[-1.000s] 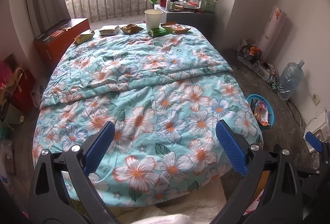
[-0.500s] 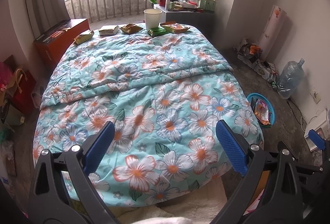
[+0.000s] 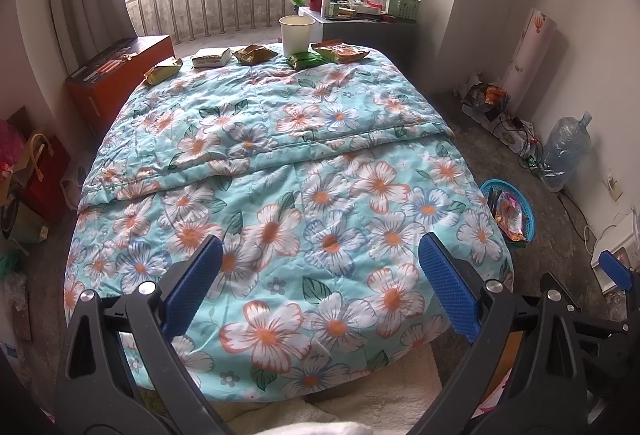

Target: Collect trash

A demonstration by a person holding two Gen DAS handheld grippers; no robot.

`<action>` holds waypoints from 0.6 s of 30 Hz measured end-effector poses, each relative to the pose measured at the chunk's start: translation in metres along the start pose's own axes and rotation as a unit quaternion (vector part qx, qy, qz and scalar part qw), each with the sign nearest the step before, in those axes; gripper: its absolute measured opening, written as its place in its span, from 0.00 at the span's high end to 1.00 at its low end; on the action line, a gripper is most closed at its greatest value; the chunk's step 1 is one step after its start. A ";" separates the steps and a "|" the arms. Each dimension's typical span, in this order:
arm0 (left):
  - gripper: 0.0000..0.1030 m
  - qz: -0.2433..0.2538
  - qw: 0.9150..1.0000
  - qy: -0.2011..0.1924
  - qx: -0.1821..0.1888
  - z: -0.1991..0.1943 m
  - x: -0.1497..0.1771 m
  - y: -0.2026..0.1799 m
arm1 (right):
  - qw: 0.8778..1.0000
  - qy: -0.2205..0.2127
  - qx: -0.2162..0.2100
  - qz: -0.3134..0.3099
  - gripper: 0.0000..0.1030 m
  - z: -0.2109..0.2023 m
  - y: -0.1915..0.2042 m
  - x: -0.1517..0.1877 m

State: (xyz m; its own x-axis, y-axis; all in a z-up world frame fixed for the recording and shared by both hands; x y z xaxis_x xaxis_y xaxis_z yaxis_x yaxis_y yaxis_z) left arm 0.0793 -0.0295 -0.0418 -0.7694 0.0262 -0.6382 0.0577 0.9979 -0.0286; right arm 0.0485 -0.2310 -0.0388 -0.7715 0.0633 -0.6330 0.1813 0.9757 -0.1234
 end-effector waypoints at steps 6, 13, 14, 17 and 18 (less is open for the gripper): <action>0.08 0.002 1.000 0.000 0.001 -0.001 0.000 -0.001 | 1.000 0.000 0.000 0.000 0.06 0.000 0.000 0.000; 0.08 0.001 1.000 0.001 0.001 -0.001 0.000 -0.001 | 1.000 -0.001 -0.001 0.001 0.06 -0.001 0.000 0.000; 0.08 0.001 1.000 0.001 0.001 -0.001 -0.001 -0.002 | 1.000 -0.001 -0.001 0.001 0.06 -0.001 0.000 0.000; 0.08 0.001 1.000 0.001 0.001 -0.001 0.000 -0.001 | 1.000 -0.001 -0.001 0.001 0.06 -0.001 0.000 0.000; 0.08 0.001 1.000 0.001 0.001 -0.001 0.000 -0.002 | 1.000 -0.001 -0.002 0.001 0.06 -0.001 0.000 0.000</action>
State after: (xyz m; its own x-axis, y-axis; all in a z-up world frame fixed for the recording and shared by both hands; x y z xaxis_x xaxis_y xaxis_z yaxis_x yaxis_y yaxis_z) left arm 0.0790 -0.0312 -0.0408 -0.7703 0.0280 -0.6371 0.0598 0.9978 -0.0284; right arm 0.0483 -0.2307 -0.0381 -0.7701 0.0646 -0.6347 0.1804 0.9763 -0.1196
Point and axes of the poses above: each gripper's, at about its wrist camera, not at the fingertips, and z roughly the way its jaws point, y to its left, x to its underside, the point moved 7 cm from there along z, roughly the way its jaws point, and after that the axes turned 3 degrees about z, right-handed, at the moved point
